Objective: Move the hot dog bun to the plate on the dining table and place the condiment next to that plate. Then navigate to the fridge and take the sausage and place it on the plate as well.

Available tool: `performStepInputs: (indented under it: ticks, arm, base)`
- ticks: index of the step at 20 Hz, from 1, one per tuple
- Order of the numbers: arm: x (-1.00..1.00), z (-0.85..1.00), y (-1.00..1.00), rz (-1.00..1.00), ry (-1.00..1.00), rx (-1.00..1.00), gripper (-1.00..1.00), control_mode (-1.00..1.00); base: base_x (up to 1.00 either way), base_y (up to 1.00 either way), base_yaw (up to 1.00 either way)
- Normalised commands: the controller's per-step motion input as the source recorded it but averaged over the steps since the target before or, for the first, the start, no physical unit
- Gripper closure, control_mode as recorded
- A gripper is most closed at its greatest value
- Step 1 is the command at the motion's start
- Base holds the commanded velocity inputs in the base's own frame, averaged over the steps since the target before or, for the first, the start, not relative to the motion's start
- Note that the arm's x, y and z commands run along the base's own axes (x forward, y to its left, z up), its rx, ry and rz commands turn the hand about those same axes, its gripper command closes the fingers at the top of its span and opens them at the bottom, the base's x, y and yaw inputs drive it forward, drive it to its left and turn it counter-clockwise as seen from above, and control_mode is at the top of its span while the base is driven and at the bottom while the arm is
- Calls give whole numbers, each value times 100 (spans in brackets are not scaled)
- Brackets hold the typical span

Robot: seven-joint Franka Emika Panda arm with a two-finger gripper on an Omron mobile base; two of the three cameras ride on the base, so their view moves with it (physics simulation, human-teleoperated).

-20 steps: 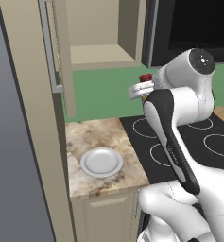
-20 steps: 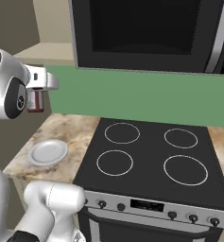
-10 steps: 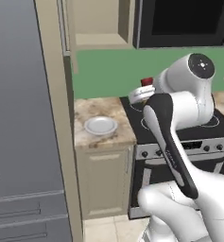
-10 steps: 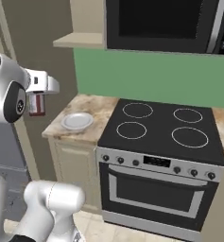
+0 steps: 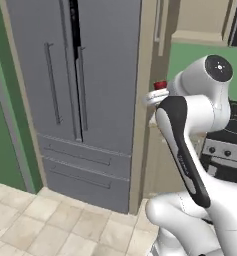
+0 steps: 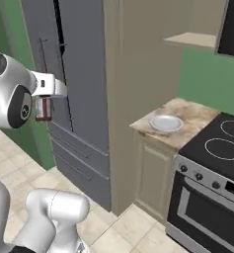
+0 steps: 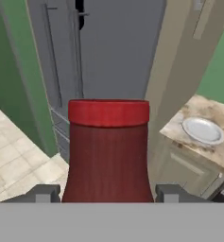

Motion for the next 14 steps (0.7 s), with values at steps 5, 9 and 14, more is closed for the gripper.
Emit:
performStepInputs:
  ticks: [5, 9, 14]
  arm:
    - [0, 0, 0, 0, 0, 0, 100, 100]
    - [0, 0, 0, 0, 0, 0, 100, 100]
    - [0, 0, 0, 0, 0, 0, 100, 100]
  base:
    - [-8, 50, 84]
    - [16, 59, 77]
    - [69, 37, 60]
